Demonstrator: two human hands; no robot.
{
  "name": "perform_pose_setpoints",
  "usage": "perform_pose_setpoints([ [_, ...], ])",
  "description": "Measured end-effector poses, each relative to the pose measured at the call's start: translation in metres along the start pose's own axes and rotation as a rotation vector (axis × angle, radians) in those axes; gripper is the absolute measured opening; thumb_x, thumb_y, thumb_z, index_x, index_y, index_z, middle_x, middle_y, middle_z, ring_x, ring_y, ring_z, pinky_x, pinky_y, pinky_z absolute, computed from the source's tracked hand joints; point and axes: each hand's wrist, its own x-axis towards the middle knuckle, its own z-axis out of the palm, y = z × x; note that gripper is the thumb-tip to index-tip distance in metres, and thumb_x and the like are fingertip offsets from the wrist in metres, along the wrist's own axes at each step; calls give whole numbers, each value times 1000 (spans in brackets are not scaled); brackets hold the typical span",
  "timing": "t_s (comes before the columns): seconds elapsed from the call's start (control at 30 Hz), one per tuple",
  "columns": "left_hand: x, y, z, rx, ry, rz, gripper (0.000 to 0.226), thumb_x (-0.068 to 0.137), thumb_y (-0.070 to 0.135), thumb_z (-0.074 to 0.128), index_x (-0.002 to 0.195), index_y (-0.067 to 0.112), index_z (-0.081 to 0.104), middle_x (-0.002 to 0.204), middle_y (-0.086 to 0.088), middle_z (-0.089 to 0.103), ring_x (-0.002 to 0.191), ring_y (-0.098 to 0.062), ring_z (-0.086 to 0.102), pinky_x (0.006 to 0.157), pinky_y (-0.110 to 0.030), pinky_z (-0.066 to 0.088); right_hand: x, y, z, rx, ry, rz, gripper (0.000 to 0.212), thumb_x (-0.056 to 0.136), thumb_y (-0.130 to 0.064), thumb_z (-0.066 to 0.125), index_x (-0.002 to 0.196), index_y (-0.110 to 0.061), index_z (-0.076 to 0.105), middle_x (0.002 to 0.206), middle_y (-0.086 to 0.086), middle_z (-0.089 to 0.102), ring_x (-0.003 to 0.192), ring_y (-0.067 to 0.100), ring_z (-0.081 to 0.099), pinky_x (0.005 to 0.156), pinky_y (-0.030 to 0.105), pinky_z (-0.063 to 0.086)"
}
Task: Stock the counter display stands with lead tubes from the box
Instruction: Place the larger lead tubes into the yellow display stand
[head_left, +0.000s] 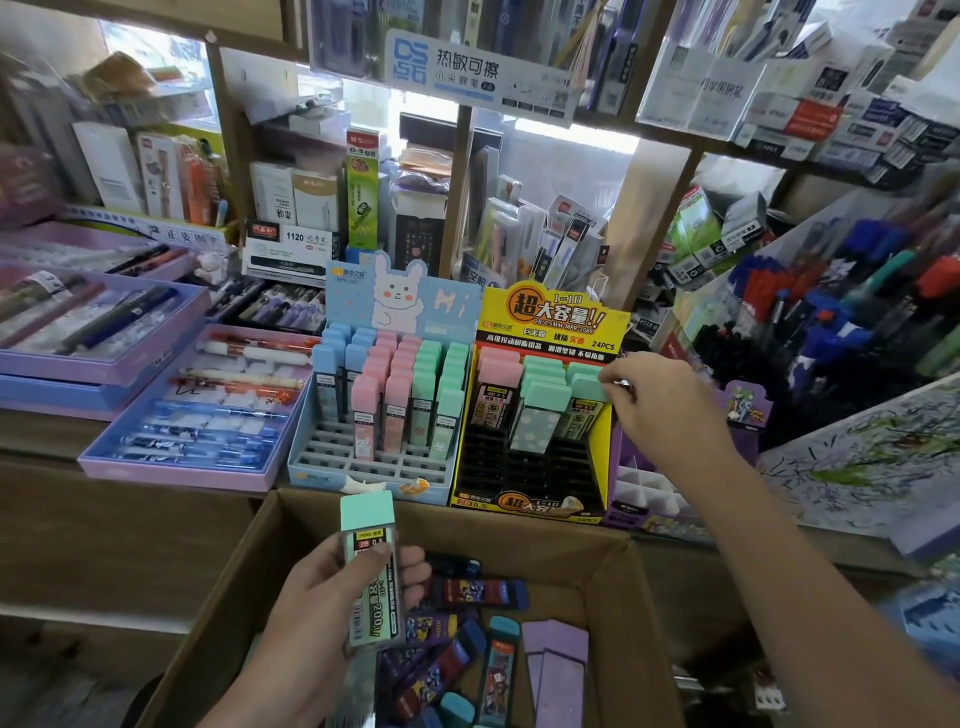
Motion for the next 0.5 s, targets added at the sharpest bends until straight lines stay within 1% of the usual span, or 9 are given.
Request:
perform_pose_setpoints([
  [0.1,0,-1,-1,-4,3,-2,27,99,6,59,125,4,63,103,-25,77,94,-36,78,63,-35,65,0,-4,2,-16,-26,-9,23,104,-19,56,112,-13,77,112,7,68,96,32,66,77,44,57],
  [0.27,0,-1,1,-15,-7,10,29,97,6,60,125,7,61,103,-26,77,94,-36,78,63,-34,64,1,-5,3,-66,-62,20,27,106,-19,52,117,-13,76,114,9,62,96,32,65,78,43,56],
  [0.3,0,-1,1,-14,-14,17,30,95,6,62,126,7,61,103,-26,77,94,-37,77,63,-35,64,-1,-6,3,-63,-52,26,27,106,-19,52,117,-12,76,115,8,62,96,32,65,78,43,55],
  [0.37,0,-1,2,-8,-26,33,38,89,9,66,126,6,61,104,-26,77,96,-37,77,65,-35,65,-7,-9,3,23,40,16,24,104,-14,56,115,-9,76,113,7,64,92,27,65,76,40,55],
  [0.4,-1,-1,2,1,-28,44,42,85,12,68,126,6,61,105,-25,77,97,-37,77,66,-35,65,-13,-14,3,108,104,5,20,102,-12,59,113,-8,76,108,4,66,85,19,65,74,34,54],
  [0.43,-1,-1,2,19,-28,57,46,81,14,70,126,7,62,105,-24,77,98,-36,77,68,-35,65,-20,-21,3,206,156,-5,16,99,-9,63,109,-8,76,100,-1,66,77,7,62,71,24,52],
  [0.47,-1,-2,1,41,-26,70,47,79,16,71,125,8,64,106,-23,77,98,-35,77,69,-34,65,-28,-30,4,316,177,-15,13,97,-8,67,105,-10,77,90,-8,66,69,2,60,67,13,48],
  [0.5,-1,-2,0,66,-23,80,46,77,17,73,123,8,66,105,-22,77,98,-34,77,69,-33,64,-36,-40,7,433,155,-19,12,95,-7,69,102,-13,77,82,-13,66,63,1,59,62,10,47],
])
